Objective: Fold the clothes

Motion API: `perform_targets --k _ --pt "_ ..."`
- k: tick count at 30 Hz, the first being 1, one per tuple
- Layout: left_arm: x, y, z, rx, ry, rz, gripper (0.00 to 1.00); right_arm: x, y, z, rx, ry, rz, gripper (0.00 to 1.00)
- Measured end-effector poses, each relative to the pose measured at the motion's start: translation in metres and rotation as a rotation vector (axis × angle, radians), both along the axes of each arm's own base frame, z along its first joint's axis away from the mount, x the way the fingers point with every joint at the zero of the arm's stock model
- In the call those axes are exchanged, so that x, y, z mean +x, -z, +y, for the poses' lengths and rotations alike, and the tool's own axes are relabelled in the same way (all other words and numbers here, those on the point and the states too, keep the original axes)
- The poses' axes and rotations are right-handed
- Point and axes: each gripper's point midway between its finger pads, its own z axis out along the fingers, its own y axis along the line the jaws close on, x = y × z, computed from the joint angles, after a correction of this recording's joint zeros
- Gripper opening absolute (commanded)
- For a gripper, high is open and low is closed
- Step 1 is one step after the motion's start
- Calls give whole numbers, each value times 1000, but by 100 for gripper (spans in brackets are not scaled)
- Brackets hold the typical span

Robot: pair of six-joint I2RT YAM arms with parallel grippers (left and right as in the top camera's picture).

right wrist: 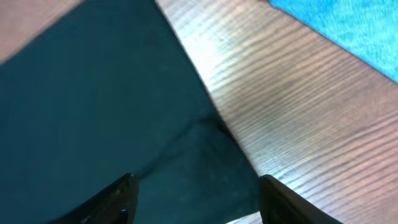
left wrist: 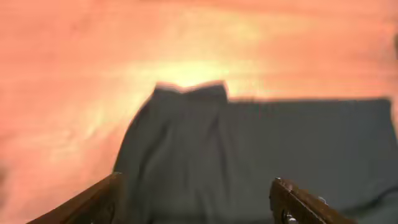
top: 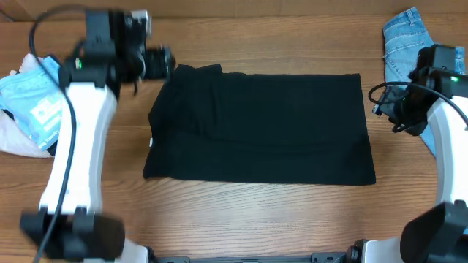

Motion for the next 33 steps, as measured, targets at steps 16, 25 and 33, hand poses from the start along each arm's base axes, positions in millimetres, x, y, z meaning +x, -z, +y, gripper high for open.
perform_targets --k 16,25,33 --pt "83 206 -29 -199 89 382 70 -2 -2 9 42 -37 -1 65" --pt "89 217 -18 -132 55 379 71 -3 -2 9 43 -37 1 65" --pt "129 184 -16 -118 57 197 73 -3 -2 9 43 -37 2 65"
